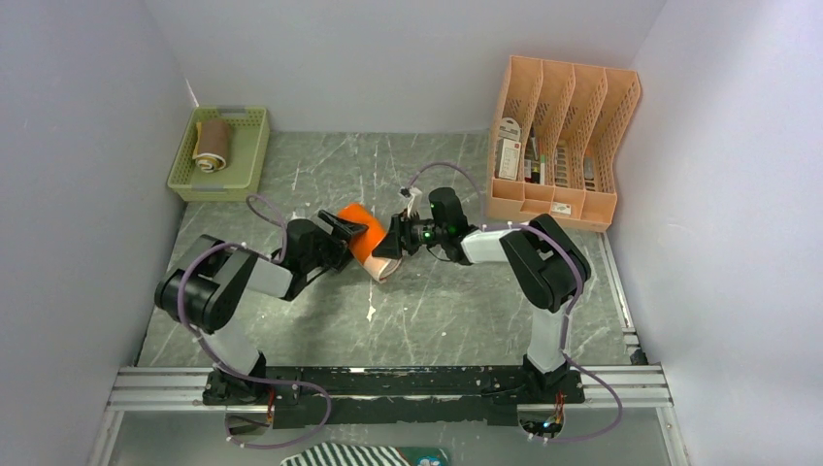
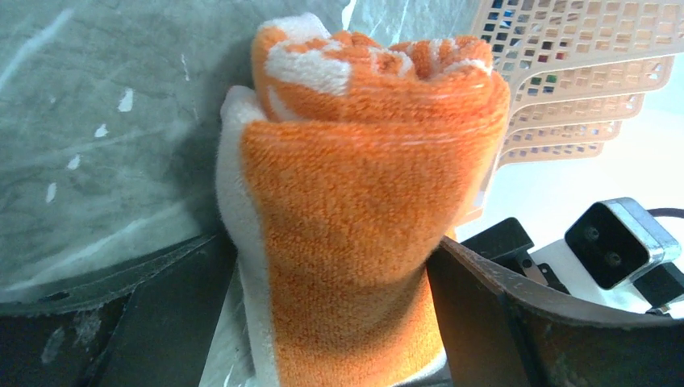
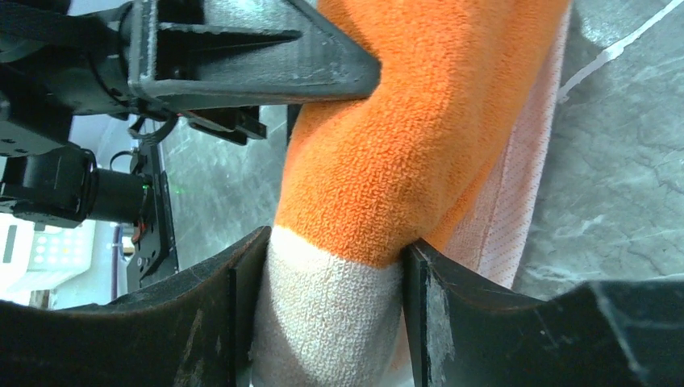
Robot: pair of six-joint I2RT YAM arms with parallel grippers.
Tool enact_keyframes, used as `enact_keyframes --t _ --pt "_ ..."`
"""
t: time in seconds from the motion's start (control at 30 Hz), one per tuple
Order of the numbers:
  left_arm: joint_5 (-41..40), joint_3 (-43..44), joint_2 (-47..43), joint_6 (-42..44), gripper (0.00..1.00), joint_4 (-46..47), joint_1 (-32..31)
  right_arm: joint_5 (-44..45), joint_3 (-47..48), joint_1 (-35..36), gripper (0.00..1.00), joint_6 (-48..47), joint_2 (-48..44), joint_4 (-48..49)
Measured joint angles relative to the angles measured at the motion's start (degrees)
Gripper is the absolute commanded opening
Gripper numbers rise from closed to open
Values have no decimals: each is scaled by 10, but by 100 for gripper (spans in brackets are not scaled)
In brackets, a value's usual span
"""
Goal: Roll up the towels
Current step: Fold the towel at the center of the board.
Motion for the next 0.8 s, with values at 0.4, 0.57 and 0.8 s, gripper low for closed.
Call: enact_keyframes --t 0.4,0.57,0.8 --pt "16 -7 93 -39 57 169 -16 -26 -21 3 55 -9 -16 20" --pt "15 2 57 6 40 118 -17 -29 -21 3 69 -23 -22 10" --pt "-21 65 -58 121 43 -48 -13 -16 -21 2 100 -72 -87 -36"
